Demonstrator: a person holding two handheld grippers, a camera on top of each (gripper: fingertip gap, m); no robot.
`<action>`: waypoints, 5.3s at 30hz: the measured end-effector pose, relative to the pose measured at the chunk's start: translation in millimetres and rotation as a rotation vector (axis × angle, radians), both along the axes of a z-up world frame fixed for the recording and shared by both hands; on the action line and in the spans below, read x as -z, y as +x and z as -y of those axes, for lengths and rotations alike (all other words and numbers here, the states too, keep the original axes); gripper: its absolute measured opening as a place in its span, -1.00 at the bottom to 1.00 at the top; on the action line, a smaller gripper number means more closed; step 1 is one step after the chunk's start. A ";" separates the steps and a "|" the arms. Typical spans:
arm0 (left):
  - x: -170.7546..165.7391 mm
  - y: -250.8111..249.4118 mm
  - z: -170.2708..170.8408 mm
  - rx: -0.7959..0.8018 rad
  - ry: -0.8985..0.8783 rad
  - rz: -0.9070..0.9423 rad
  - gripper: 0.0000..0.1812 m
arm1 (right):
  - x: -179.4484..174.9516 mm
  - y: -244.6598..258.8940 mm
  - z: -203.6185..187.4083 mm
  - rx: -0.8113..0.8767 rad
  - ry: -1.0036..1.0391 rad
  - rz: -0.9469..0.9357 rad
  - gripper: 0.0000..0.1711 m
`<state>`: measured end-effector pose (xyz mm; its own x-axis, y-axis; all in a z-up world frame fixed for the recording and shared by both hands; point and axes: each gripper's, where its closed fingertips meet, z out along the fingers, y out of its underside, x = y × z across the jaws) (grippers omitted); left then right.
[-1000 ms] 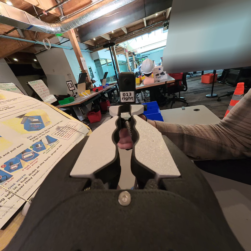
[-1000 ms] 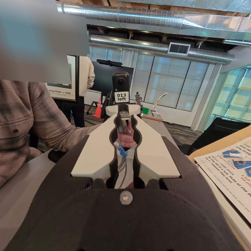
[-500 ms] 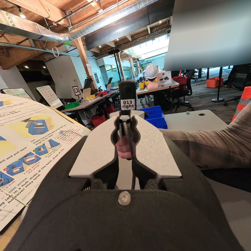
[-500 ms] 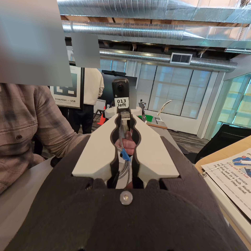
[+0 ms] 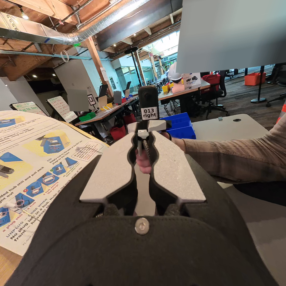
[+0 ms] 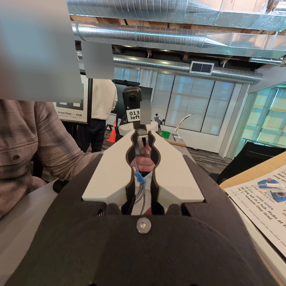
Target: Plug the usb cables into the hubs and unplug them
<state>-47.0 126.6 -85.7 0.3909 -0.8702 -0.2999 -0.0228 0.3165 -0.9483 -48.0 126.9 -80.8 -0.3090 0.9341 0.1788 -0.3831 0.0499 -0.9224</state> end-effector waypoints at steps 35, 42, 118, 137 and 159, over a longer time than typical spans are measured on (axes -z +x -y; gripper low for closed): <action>0.9 9.9 -5.5 0.002 -0.003 0.099 -0.86 | -6.1 11.2 -2.5 -0.016 -0.009 -0.088 -0.88; -2.7 13.0 -4.6 -0.008 0.015 0.141 -0.85 | -6.3 14.3 -2.6 -0.043 -0.027 -0.114 -0.88; -20.9 28.5 8.6 -0.141 0.186 0.342 -0.85 | -22.6 30.2 8.2 -0.214 -0.116 -0.280 -0.89; -10.9 -16.3 -17.2 -0.090 0.044 0.133 -0.85 | -10.0 17.5 -28.2 0.261 0.074 0.241 -0.45; -32.7 -56.0 -11.9 -0.104 0.068 0.179 -0.85 | 255.9 86.7 81.3 0.826 -0.152 1.159 -0.30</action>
